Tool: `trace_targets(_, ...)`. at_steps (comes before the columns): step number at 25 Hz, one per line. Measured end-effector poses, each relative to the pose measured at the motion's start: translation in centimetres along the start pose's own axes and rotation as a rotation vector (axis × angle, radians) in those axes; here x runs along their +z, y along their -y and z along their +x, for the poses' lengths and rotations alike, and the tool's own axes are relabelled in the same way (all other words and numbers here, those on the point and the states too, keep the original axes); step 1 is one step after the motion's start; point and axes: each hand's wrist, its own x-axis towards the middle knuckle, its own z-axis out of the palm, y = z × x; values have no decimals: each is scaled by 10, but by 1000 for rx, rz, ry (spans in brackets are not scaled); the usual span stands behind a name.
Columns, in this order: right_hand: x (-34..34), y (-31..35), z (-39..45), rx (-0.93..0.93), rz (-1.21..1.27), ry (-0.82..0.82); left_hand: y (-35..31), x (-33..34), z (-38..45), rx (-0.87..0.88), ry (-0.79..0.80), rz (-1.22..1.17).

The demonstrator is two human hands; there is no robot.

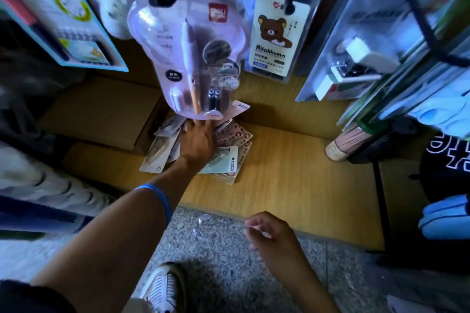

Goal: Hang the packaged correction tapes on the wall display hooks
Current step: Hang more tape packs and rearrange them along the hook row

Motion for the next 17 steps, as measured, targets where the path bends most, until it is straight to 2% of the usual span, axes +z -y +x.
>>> trace_targets(5, -2, 32, -9, 82, 403, -142, -47, -24, -78, 37, 64, -24)
trace_targets(10, -15, 74, -52, 68, 796, -358, -117, -71, -175, 422, 35, -70)
trace_targets(12, -21, 82, -76, 61, 935, -492, -136, -95, -199, 512, 44, -138)
trace_targets(15, -28, 91, -110, -16, 979, -686, -139, -144, -205, 669, 154, -319)
trace_targets(17, -29, 100, -133, -96, 977, -679, -131, -185, -195, 789, 254, -332)
